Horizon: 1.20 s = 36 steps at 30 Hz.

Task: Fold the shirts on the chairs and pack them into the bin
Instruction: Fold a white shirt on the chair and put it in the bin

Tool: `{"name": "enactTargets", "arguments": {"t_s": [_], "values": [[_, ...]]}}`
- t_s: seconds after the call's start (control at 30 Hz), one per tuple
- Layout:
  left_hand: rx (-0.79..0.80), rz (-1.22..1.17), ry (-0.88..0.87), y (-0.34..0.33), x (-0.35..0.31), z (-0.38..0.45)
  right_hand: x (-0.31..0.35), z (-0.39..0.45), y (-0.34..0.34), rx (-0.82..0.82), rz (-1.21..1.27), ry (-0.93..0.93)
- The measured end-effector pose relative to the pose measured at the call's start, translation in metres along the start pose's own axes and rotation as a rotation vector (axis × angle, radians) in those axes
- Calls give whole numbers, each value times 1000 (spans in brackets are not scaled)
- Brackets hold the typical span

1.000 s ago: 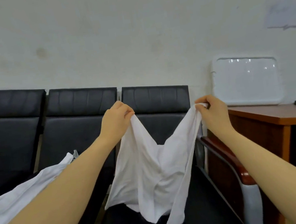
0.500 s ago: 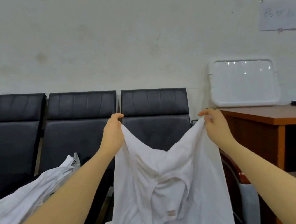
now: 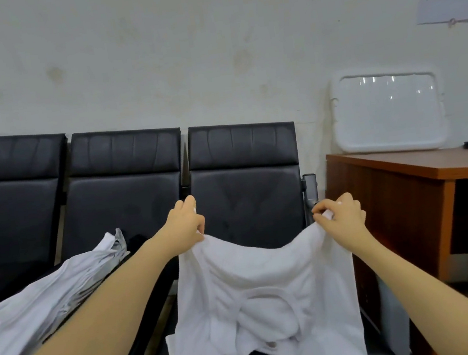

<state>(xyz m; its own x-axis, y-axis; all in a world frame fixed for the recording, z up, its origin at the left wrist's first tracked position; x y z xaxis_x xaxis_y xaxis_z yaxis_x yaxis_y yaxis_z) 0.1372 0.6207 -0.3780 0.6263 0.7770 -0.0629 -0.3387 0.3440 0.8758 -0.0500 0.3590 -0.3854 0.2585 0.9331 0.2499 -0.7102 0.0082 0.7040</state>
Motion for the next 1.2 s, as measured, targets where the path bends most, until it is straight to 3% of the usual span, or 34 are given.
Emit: {"name": "enactTargets", "arguments": {"t_s": [0.2,0.3,0.43,0.5,0.6,0.93,1.2], "values": [[-278,-328,196,2,8,-4,-7,-10,-10,119,-90,-16],[-326,-390,227,0,9,-10,-14,-11,-6,18,-94,-55],[-307,-353,355,-1,13,-12,-15,-10,9,-162,20,-72],[-246,-551,404,-1,15,-14,-11,-10,17,-217,182,-57],[-230,-747,432,3,17,-15,-5,-12,28,-271,236,-28],[-306,-517,188,36,-2,-26,7,-21,58,-280,140,3],[-481,-663,196,82,-25,-45,32,-33,103,-440,177,-2]]}}
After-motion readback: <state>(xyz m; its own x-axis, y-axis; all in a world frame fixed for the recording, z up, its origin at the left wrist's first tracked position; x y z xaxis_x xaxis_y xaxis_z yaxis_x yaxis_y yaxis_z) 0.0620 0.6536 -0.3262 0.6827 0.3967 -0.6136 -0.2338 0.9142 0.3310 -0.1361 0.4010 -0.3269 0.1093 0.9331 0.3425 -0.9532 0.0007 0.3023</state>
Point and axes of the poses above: each hand's wrist, its own z-axis towards the middle knuckle, its own y-axis out of the back of the hand, x = y × z, the point moved 6 cm from there along z, towards the middle knuckle, and after that the axes turned 13 degrees about y, right-handed, at the moved point
